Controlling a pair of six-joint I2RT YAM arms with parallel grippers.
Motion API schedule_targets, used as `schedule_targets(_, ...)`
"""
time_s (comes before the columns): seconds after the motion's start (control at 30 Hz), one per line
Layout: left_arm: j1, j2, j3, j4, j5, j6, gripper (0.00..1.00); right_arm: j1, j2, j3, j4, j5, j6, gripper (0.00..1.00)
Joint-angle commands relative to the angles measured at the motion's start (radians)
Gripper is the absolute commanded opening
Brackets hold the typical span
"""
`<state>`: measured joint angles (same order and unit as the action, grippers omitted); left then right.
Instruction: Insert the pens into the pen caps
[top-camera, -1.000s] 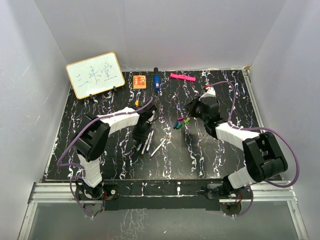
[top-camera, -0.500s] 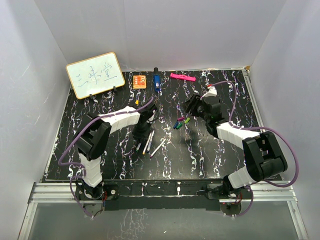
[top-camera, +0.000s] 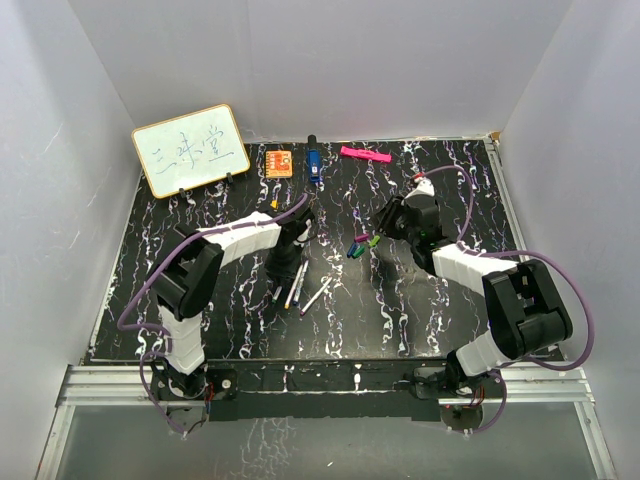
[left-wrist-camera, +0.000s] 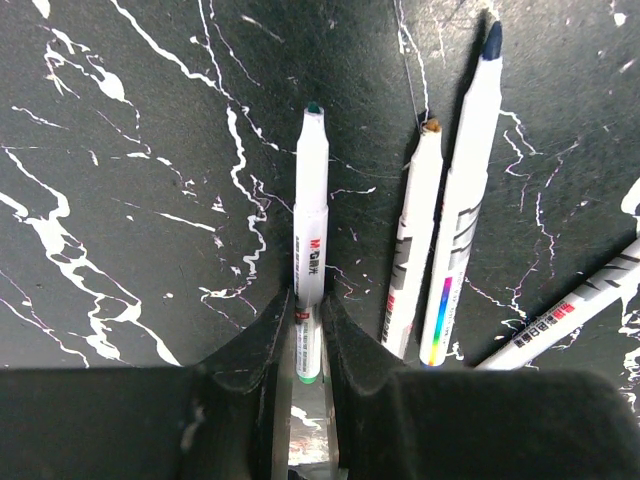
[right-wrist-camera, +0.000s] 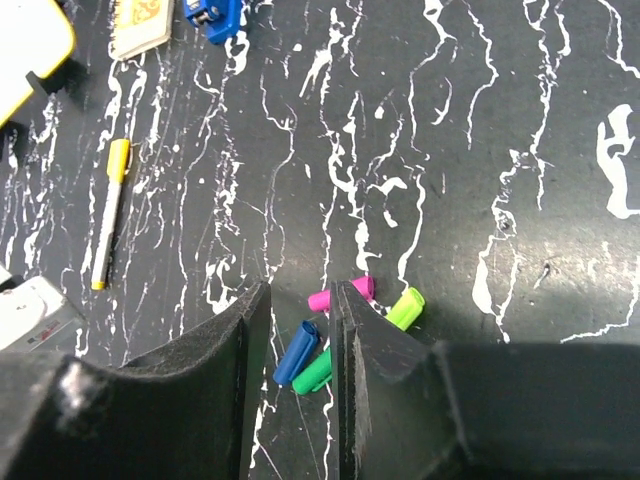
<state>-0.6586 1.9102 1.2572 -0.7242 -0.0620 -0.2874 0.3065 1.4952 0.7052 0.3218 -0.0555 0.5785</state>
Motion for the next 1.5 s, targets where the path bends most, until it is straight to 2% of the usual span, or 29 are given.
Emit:
schedule_targets(0.0, -0.003, 0.119, -0.061, 0.042, 0.007, 0.007, 0.0, -0.003, -0.005, 0.036, -0.022, 0.039, -0.012, 0.27)
schedule_targets(0.17, -0.004, 0.088, -0.067, 0.063, -0.003, 0.001, 0.0, 0.007, -0.009, 0.069, -0.129, 0.079, -0.024, 0.23)
schedule_targets(0.37, -0.004, 0.017, -0.049, 0.068, -0.034, 0.004, 0.0, 0.076, -0.007, 0.114, -0.27, 0.198, -0.039, 0.22)
schedule_targets(0.7, -0.003, -0.127, 0.039, 0.039, -0.095, 0.009, 0.0, 0.136, 0.049, 0.191, -0.382, 0.273, -0.002, 0.28)
schedule_targets(0.93, -0.003, -0.205, 0.043, 0.086, -0.152, 0.008, 0.0, 0.156, 0.123, 0.259, -0.435, 0.293, 0.054, 0.33)
schedule_targets(1.47, 0.009, -0.26, -0.035, 0.15, -0.171, 0.03, 0.0, 0.266, 0.224, 0.399, -0.678, 0.515, 0.213, 0.31)
